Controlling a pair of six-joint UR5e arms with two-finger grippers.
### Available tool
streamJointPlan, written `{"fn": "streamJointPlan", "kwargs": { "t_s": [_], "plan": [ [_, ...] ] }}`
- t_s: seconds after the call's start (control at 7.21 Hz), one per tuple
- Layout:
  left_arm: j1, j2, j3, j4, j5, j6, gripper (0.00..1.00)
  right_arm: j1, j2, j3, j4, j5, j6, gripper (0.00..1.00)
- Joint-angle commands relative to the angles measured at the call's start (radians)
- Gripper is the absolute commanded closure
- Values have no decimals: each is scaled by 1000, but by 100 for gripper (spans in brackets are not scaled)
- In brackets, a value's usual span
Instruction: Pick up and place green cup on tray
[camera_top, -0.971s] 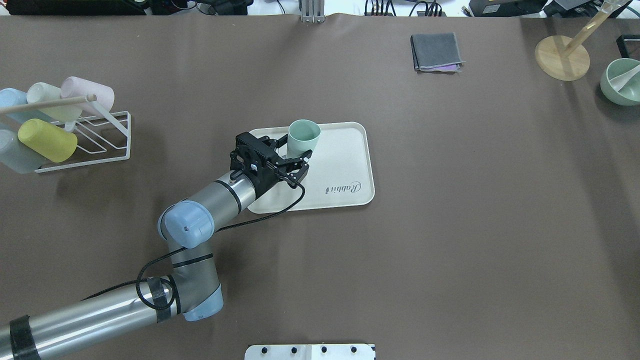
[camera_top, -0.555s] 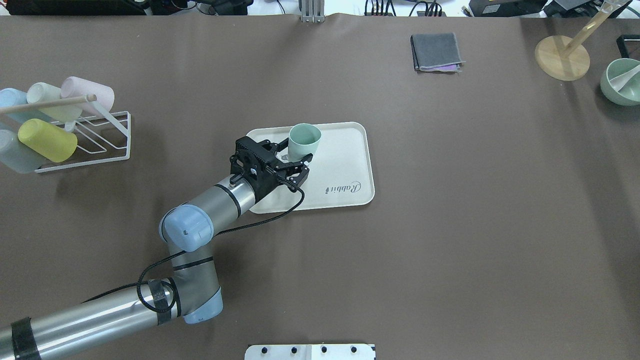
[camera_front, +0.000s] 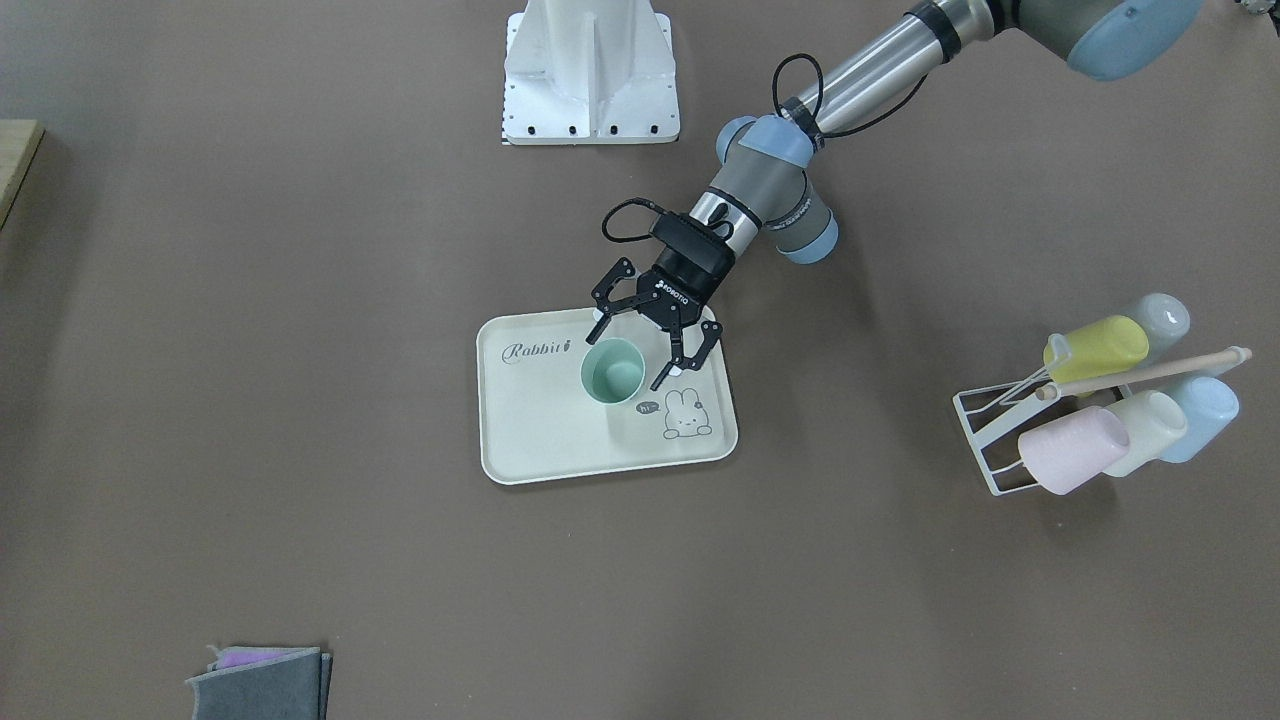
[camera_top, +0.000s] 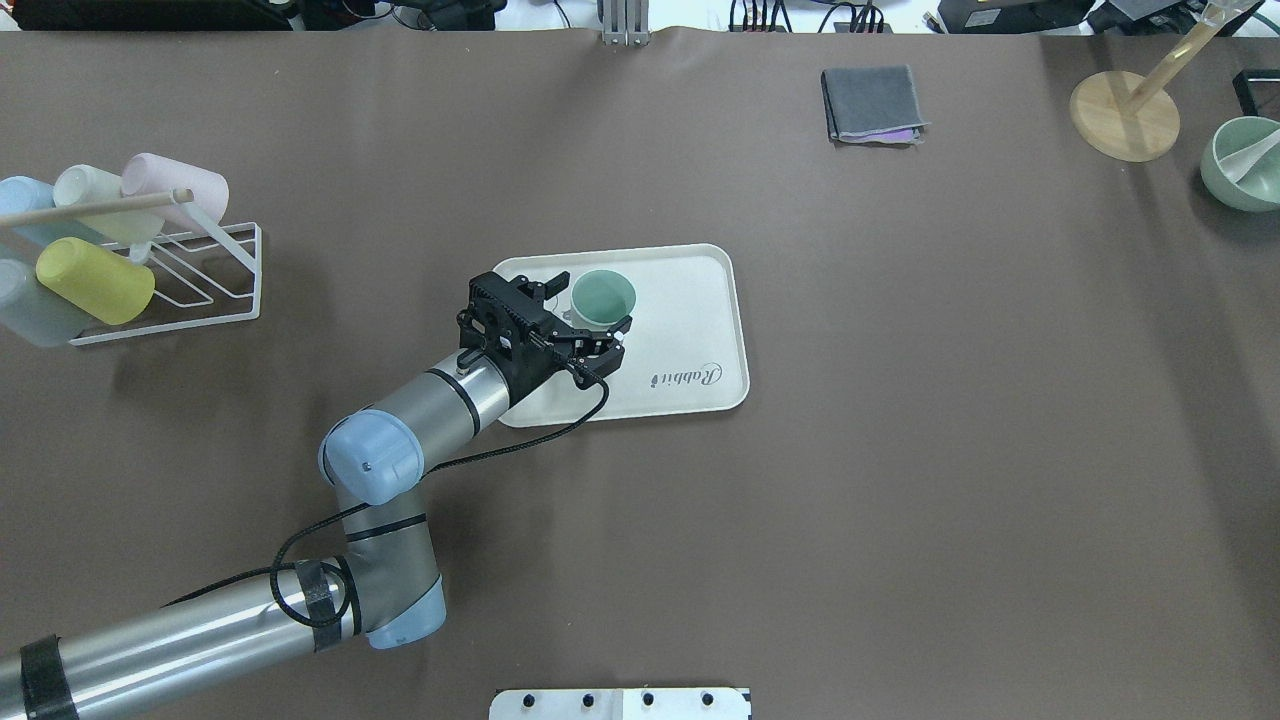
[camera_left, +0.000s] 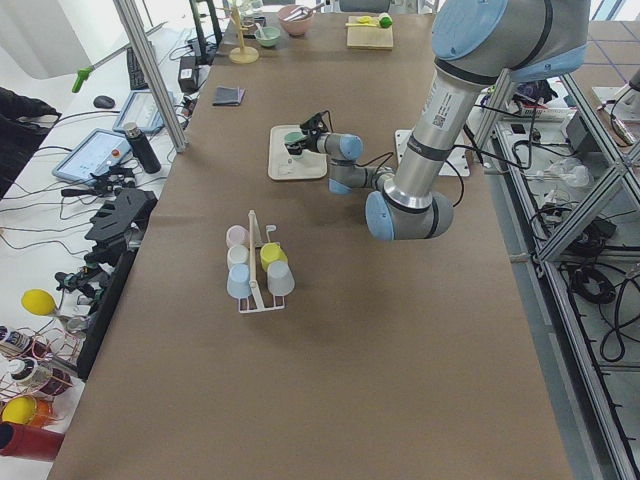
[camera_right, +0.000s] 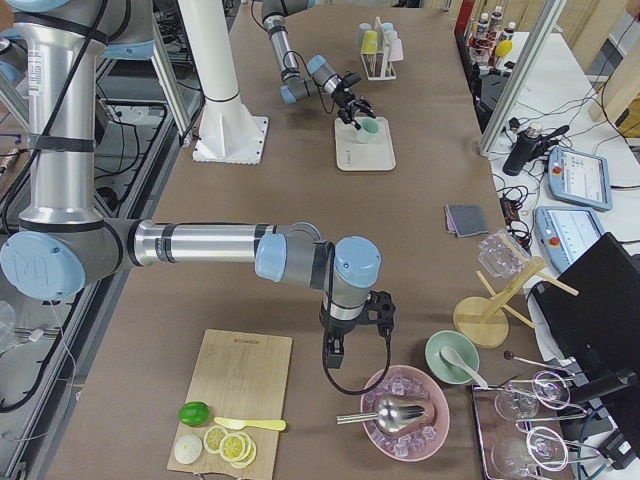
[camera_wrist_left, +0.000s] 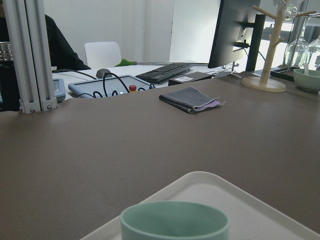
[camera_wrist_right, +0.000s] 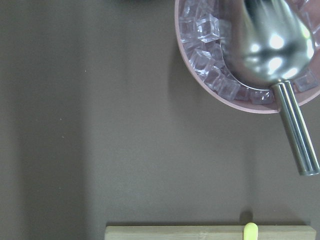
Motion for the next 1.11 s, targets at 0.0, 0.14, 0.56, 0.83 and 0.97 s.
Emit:
{"fn": "streamJointPlan", "kwargs": {
  "t_s": [0.0, 0.14, 0.56, 0.83, 0.97],
  "plan": [
    [2, 10, -37, -5, -10, -3, 2, 0, 0, 2, 0, 0, 0, 0],
    [0, 12, -42, -5, -10, -4, 2, 0, 0, 2, 0, 0, -2, 0],
    [-8, -2, -86, 8, -15, -9, 2, 0, 0, 2, 0, 2, -2, 0],
    [-49, -49, -147, 153, -65, -1, 2, 0, 0, 3, 0, 2, 0, 0],
    [-55, -80, -158, 232, -68, -1, 2, 0, 0, 5, 0, 2, 0, 0]
  ]
}}
